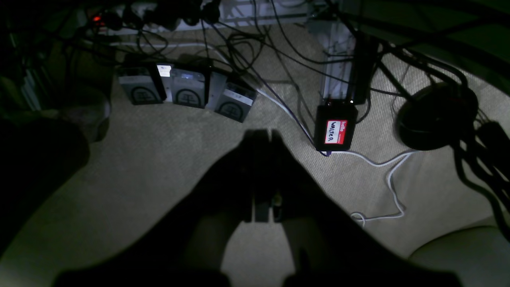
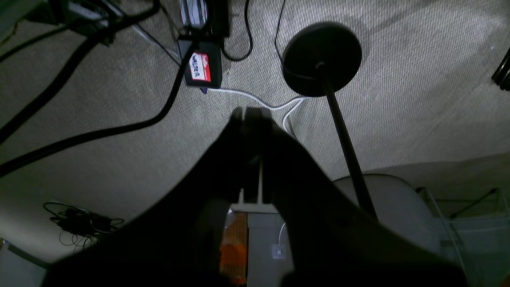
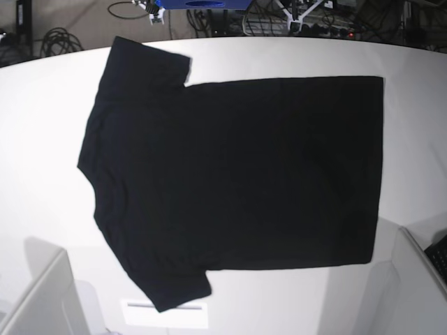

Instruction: Fold the T-shirt properly

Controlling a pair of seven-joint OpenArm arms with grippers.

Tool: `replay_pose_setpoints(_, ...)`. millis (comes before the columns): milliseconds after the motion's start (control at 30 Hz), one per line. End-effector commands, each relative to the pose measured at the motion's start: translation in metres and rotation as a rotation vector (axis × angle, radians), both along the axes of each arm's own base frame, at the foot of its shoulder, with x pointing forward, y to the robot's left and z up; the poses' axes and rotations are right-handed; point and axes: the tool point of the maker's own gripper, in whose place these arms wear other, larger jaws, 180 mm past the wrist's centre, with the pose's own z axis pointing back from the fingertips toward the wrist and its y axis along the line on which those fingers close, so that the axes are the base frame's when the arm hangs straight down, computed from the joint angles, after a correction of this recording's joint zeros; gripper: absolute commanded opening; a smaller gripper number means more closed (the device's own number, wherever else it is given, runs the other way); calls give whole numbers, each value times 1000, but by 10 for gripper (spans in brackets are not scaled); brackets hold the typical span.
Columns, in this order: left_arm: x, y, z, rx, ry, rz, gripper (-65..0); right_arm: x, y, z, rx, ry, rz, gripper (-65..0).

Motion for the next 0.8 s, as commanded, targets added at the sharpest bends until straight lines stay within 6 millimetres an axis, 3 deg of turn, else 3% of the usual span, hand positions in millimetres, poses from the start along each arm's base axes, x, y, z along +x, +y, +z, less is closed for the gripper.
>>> replay_pose_setpoints(0, -4, 3, 0, 9, 7, 0, -650, 0, -3, 0, -11, 0, 3, -650)
replay_pose_setpoints(767, -18, 4, 2, 9, 26, -6, -650, -3, -4, 0, -12, 5, 4, -650)
